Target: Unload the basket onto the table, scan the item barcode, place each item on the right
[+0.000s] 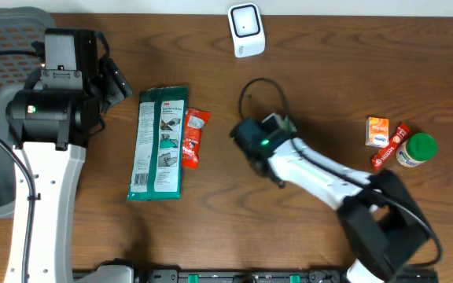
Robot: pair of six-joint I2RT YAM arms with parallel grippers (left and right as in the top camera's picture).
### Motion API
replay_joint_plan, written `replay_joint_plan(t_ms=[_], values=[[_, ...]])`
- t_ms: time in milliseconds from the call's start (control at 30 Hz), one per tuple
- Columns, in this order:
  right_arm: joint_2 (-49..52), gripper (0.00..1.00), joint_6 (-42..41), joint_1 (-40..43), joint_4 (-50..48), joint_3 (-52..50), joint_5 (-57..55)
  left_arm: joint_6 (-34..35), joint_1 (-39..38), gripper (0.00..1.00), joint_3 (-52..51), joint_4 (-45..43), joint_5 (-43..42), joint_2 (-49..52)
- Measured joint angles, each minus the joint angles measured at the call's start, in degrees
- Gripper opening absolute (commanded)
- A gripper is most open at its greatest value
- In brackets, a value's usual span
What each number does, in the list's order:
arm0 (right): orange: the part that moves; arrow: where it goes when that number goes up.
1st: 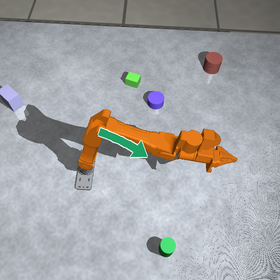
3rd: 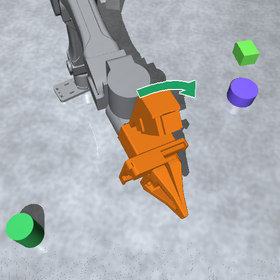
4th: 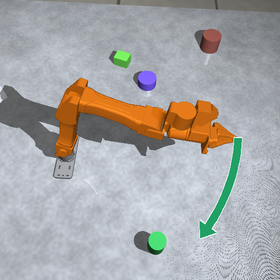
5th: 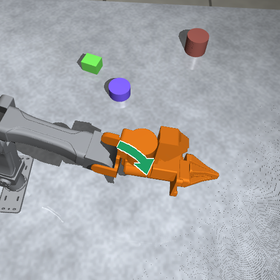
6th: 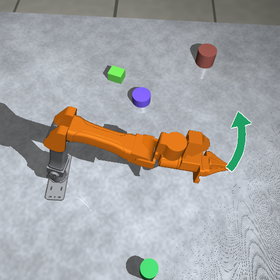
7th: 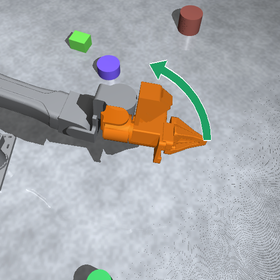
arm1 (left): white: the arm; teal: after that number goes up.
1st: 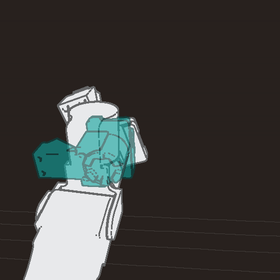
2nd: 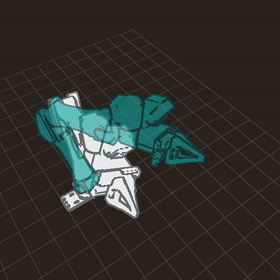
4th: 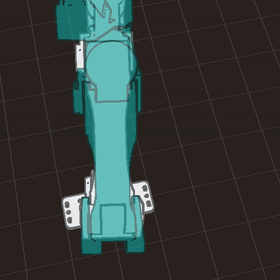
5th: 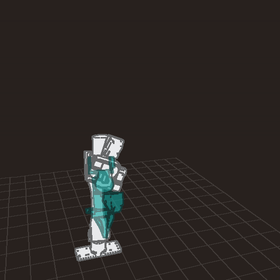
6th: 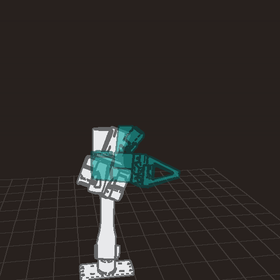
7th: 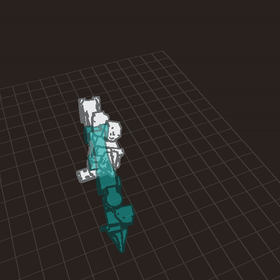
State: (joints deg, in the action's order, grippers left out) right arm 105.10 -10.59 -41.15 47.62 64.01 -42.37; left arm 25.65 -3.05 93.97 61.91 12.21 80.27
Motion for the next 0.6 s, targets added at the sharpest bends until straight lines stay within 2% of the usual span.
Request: replay_joint_plan(t_ms=[33, 133, 200, 267, 333, 600], values=[[0.59, 0.06, -0.57, -1.36, -0.42, 0.0, -0.61, 0.0, 0.0, 0.87, 0.0, 0.0, -0.02, 0.0], [1.05, 0.18, -2.23, -4.74, -1.95, -0.02, -0.26, 0.0, 0.0, 0.87, 0.0, 0.0, 0.0, 0.0], [1.05, 0.33, -3.04, -7.04, -3.54, 0.0, 1.46, 0.0, 0.0, 0.87, 0.0, 0.0, 0.0, 0.0], [1.05, 0.41, -3.65, -8.92, -4.52, 0.0, 3.54, 0.0, 0.0, 0.87, 0.0, -0.02, 0.0, 0.0], [1.05, 0.45, -3.78, -10.45, -5.46, 0.0, 6.08, 0.0, 0.0, 0.87, 0.0, 0.0, 0.0, 0.0], [1.05, 0.45, -3.91, -11.26, -8.17, 0.0, 15.78, 0.0, 0.0, 0.87, 0.0, 0.0, 0.0, 0.0]])
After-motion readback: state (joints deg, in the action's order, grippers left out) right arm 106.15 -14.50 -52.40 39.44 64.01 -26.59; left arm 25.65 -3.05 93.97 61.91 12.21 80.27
